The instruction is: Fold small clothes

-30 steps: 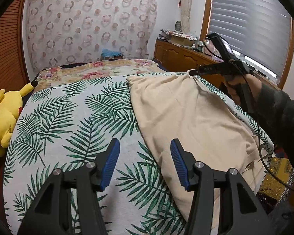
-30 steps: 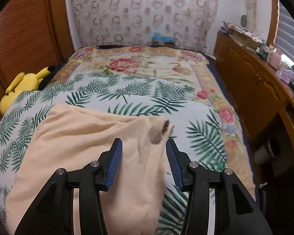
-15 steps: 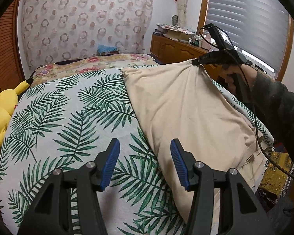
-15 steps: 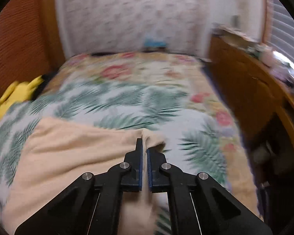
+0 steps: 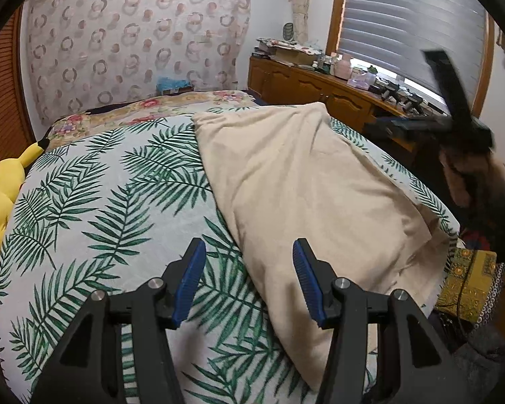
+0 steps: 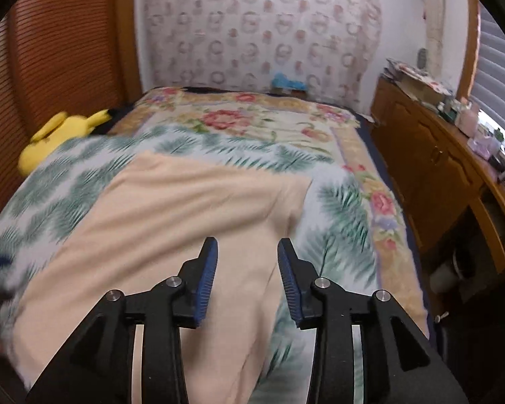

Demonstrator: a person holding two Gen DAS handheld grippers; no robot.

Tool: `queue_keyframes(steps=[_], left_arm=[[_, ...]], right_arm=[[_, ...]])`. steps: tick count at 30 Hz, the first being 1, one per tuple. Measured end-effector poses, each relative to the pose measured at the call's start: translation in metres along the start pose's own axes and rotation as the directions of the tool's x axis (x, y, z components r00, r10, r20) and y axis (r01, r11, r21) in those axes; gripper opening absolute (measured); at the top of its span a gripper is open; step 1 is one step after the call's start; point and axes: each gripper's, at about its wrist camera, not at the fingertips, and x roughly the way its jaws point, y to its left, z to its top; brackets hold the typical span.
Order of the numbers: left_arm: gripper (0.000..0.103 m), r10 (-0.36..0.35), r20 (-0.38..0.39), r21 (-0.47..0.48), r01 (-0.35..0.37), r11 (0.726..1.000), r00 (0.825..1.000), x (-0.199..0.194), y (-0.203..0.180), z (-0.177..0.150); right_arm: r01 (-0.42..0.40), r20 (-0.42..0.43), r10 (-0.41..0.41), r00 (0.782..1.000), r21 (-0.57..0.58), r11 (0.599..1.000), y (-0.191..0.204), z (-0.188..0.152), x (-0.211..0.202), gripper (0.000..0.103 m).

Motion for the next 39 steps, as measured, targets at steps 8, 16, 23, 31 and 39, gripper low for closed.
queue_keyframes(steps=[8, 16, 23, 31, 39], left_arm=[[0.053, -0.01, -0.024, 0.016, 0.01, 1.0, 1.0, 0.001, -0.011, -0.007], [0.053, -0.024, -0.046, 0.027, 0.025, 0.999, 0.999, 0.003, -0.016, -0.015], [0.053, -0.03, -0.061, 0.027, 0.032, 0.999, 0.998, 0.002, -0.019, -0.016], [0.053, -0.05, -0.07, 0.04, 0.053, 0.998, 0.996, -0.005, -0.024, -0.014], [0.053, -0.044, -0.106, 0.041, 0.049, 0.998, 0.993, -0.002, -0.025, -0.022]], right_arm=[[-0.082, -0.037, 0.082, 0.996, -0.014, 0.997, 0.037, -0.066, -0.042, 0.04], [-0.081, -0.083, 0.083, 0.993, 0.023, 0.996, 0.043, -0.099, -0.053, 0.04], [-0.137, -0.103, 0.139, 0.985, 0.03, 0.99, 0.04, -0.111, -0.056, 0.002], [-0.097, -0.082, 0.101, 0.992, 0.05, 0.994, 0.012, -0.119, -0.099, 0.001], [-0.1, -0.13, 0.107, 0.986, 0.055, 0.993, 0.012, -0.135, -0.085, 0.001]])
